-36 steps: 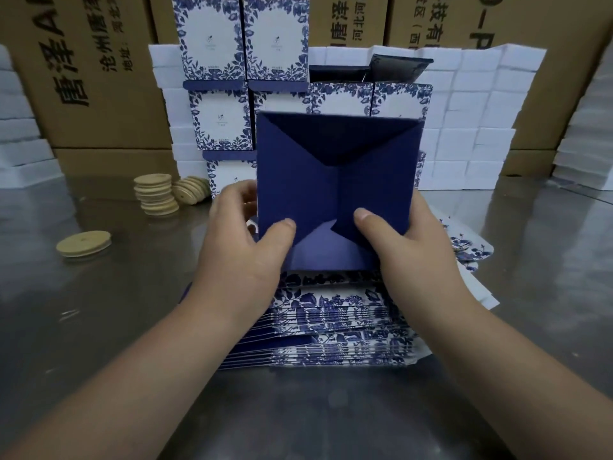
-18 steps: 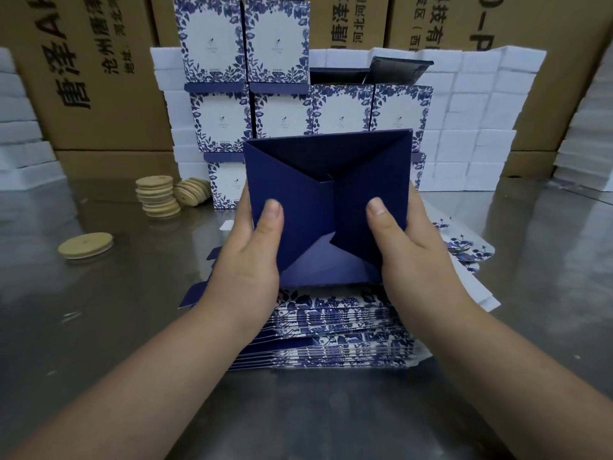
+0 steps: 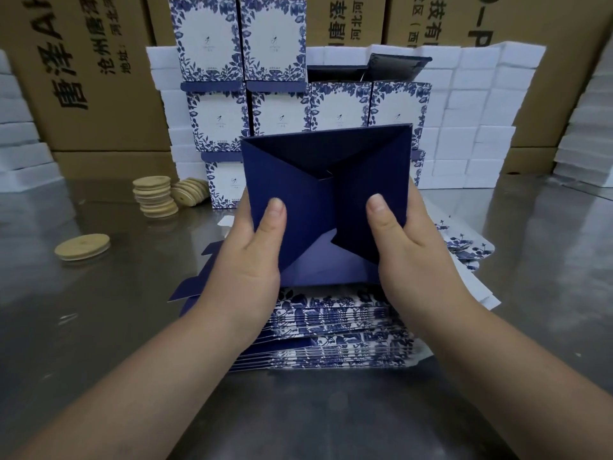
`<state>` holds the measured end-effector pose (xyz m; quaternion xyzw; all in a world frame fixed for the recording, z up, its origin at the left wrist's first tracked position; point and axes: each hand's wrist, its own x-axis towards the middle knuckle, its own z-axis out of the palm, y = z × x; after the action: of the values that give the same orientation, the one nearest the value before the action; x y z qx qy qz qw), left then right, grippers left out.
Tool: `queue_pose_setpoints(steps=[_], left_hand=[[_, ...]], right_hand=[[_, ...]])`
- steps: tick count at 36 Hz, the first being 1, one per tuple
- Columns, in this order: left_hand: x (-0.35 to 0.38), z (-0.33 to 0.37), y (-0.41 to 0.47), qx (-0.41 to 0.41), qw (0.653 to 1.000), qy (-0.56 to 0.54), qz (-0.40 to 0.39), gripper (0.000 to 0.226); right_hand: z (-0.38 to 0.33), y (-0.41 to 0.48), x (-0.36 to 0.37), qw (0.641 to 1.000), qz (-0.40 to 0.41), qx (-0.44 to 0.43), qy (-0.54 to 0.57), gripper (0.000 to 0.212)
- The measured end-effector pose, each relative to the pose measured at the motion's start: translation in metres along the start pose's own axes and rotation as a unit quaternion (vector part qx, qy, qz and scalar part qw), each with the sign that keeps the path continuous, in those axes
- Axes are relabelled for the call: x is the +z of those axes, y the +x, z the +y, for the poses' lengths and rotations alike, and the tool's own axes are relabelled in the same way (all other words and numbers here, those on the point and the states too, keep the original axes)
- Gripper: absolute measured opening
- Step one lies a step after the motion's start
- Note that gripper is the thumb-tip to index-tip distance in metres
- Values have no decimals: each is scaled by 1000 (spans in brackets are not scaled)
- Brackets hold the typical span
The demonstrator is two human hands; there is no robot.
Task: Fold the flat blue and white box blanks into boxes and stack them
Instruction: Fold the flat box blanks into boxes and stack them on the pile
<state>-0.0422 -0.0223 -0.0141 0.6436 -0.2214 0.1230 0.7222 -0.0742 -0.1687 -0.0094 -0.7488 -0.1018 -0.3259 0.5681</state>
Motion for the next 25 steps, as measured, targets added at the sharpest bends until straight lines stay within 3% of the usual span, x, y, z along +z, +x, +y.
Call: queue_pose_setpoints(steps=[4, 9, 14, 19, 21, 25], left_hand=[[3, 2, -2, 44, 996, 51, -60, 40], [4, -2, -4, 93, 983, 159, -19, 15], [0, -2, 0, 77, 987, 122, 68, 64], [-2, 3, 1, 64, 993, 63, 77, 87], [-2, 4, 1, 71, 994, 62, 58, 73], [-2, 6, 2, 66, 993, 91, 43, 37]], right_hand=[[0, 3, -2, 997, 50, 29, 42, 43], [-3, 8, -4, 984, 106, 37, 142, 27], [-9, 7, -8, 968, 126, -18, 218, 31], [-3, 3, -2, 977, 122, 46, 167, 65], [-5, 2, -1, 969, 151, 54, 191, 80], [-9, 6, -6, 953, 184, 38, 237, 67]])
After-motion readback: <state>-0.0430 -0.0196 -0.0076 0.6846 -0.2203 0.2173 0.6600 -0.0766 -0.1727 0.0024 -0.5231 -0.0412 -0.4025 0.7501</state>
